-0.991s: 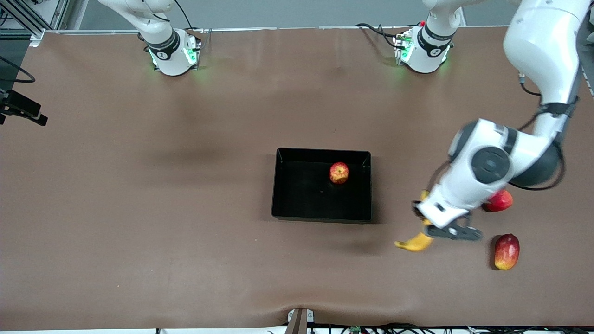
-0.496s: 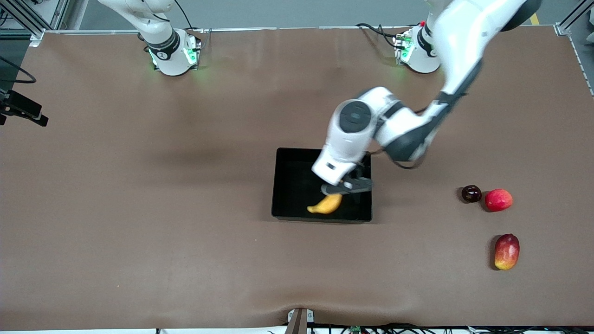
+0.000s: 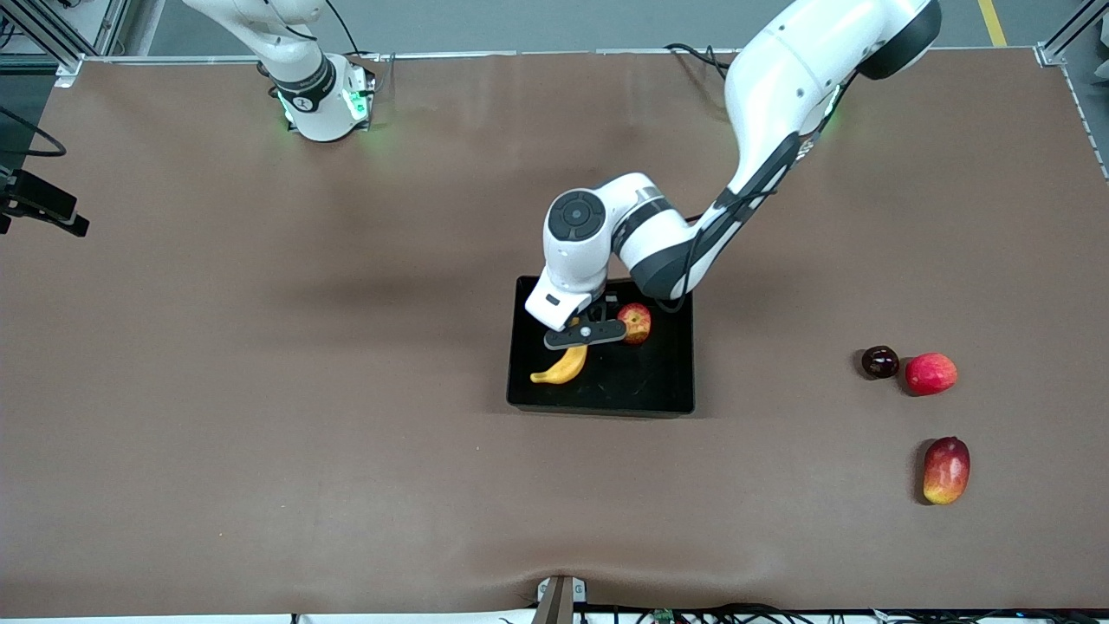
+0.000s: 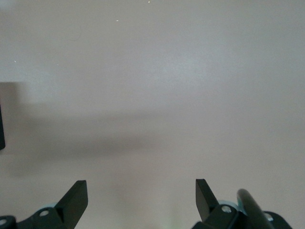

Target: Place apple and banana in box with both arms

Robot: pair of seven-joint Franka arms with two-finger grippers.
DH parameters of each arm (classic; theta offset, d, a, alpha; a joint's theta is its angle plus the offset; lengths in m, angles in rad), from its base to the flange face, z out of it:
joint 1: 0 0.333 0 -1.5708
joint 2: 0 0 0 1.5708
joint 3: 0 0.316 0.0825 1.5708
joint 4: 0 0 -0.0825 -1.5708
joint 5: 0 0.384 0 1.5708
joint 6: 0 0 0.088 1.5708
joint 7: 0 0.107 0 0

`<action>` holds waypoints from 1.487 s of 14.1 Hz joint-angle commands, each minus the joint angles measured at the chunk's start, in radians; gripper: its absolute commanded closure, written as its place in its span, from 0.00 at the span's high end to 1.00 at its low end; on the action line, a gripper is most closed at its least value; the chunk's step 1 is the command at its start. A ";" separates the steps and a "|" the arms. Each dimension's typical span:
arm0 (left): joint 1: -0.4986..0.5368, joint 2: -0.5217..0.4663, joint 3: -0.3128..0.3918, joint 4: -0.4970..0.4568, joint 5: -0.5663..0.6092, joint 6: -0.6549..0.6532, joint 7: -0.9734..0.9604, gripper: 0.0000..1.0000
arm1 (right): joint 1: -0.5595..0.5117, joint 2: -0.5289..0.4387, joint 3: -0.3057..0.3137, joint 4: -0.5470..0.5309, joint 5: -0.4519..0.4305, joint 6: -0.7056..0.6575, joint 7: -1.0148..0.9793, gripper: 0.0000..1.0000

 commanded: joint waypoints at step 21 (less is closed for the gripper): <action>0.350 -0.486 0.013 0.024 -0.080 -0.329 0.377 1.00 | -0.057 -0.001 0.018 -0.009 0.032 -0.001 -0.011 1.00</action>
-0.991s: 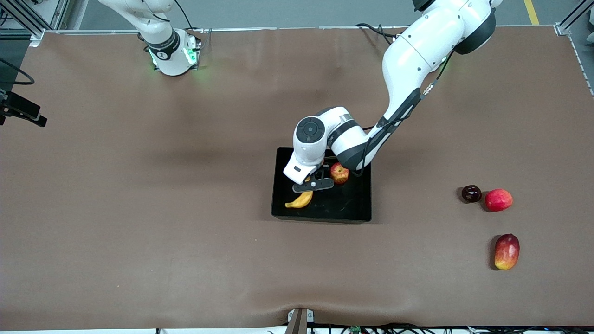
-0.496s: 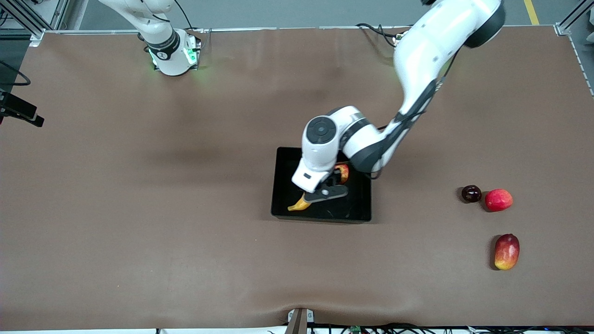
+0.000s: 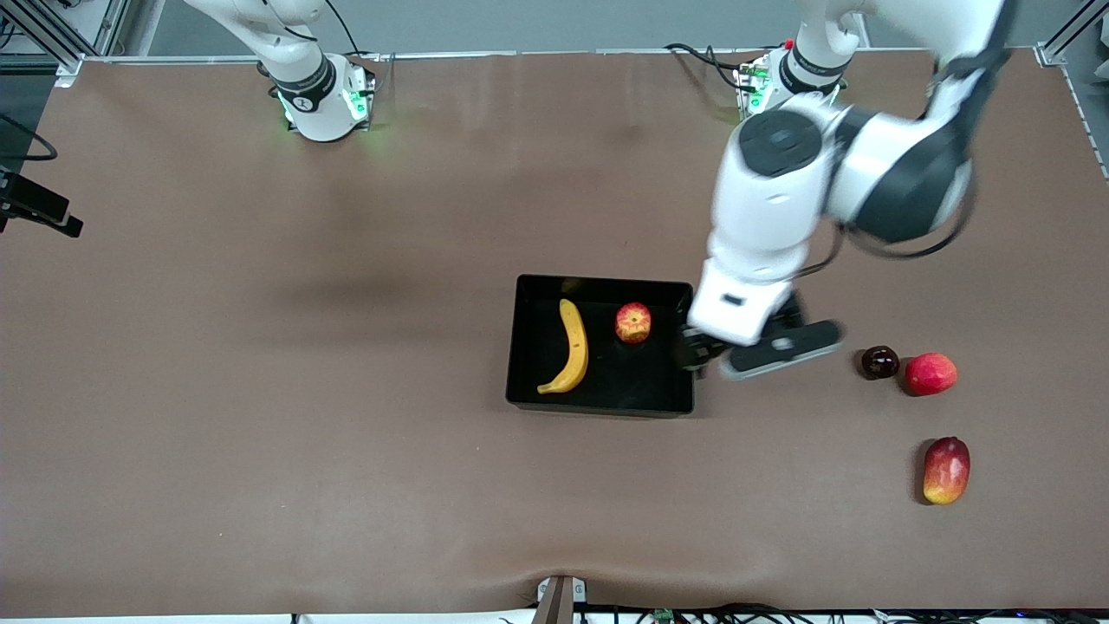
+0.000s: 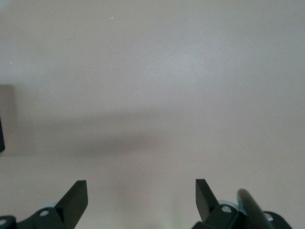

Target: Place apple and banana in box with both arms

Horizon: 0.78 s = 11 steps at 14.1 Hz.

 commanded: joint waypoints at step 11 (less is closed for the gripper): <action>0.191 -0.334 0.190 -0.067 -0.375 -0.343 0.611 1.00 | -0.024 0.000 0.018 0.004 0.024 0.003 -0.011 1.00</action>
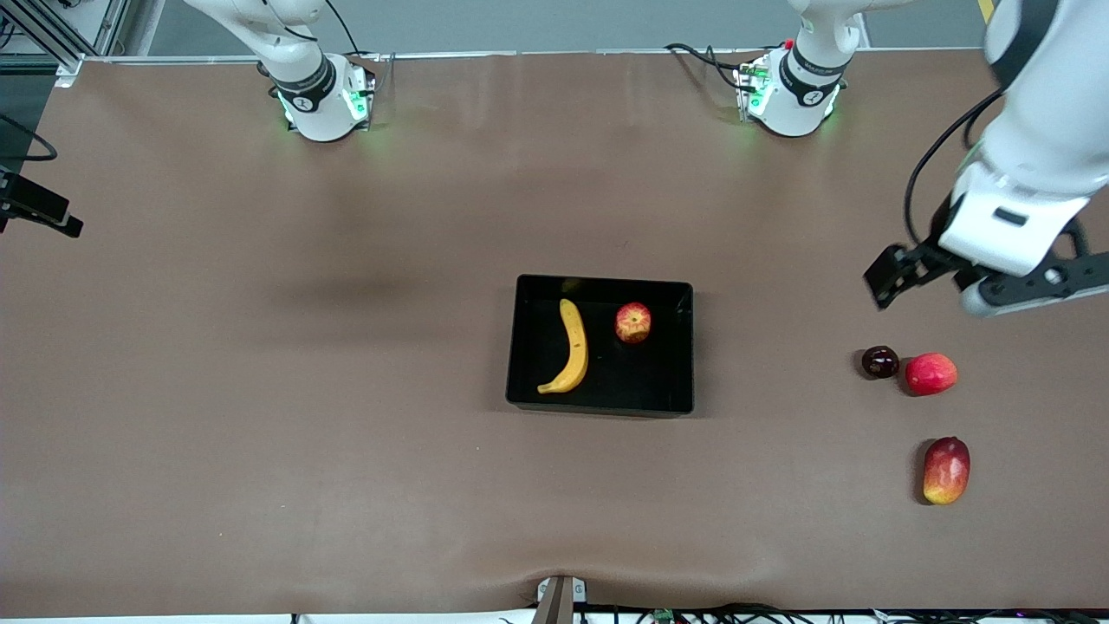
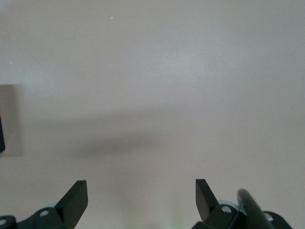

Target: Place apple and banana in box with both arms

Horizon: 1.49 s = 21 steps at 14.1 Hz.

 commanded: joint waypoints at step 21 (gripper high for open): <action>-0.092 -0.210 0.244 -0.175 -0.156 -0.081 0.323 1.00 | -0.026 0.000 0.018 0.003 0.030 0.006 -0.016 1.00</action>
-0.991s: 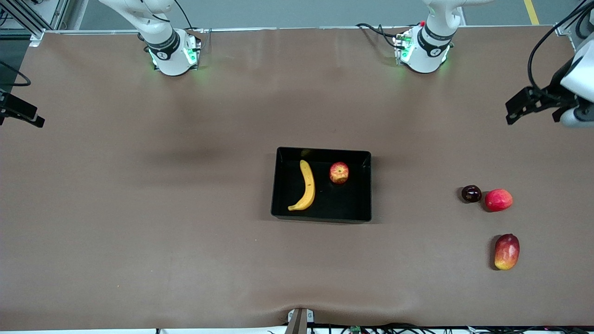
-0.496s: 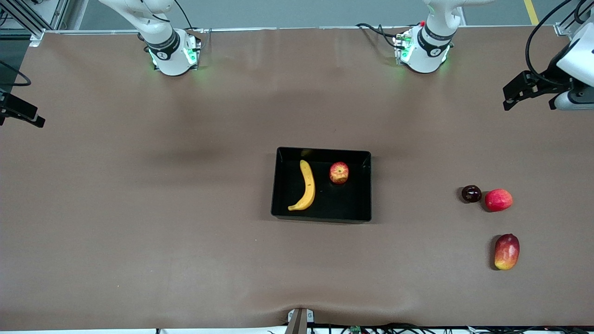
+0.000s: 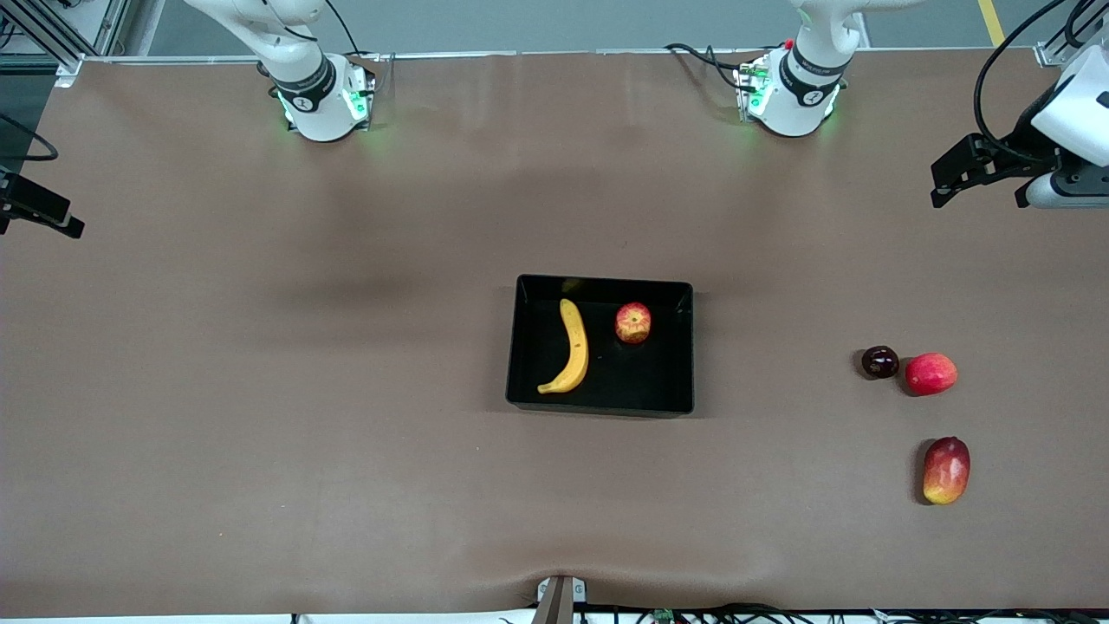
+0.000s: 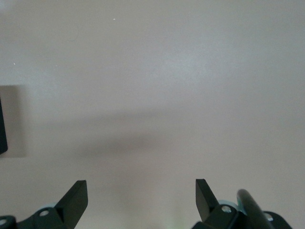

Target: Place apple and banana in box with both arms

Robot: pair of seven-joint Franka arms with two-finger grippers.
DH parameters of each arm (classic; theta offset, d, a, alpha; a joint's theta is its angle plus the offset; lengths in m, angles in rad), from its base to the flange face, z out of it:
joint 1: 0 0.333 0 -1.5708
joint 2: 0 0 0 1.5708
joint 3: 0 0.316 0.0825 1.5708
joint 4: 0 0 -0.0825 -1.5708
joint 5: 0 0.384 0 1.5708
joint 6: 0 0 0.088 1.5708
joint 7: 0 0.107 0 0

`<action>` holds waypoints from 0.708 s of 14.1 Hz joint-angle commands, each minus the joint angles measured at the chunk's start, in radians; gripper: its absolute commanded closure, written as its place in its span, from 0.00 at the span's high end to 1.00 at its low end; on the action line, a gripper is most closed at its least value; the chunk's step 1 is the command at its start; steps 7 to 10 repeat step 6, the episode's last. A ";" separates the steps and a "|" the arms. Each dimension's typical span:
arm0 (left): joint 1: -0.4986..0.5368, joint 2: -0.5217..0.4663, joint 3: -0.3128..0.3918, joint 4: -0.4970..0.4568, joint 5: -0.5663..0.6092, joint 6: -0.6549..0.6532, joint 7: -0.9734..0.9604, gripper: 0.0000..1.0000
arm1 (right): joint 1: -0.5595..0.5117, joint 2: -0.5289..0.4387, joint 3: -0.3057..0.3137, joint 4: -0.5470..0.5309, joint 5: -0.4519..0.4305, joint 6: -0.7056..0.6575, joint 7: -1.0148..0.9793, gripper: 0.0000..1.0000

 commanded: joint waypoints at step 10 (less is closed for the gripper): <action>-0.002 0.017 -0.013 0.023 -0.010 -0.016 -0.007 1.00 | -0.026 0.000 0.017 0.005 0.023 0.002 -0.014 1.00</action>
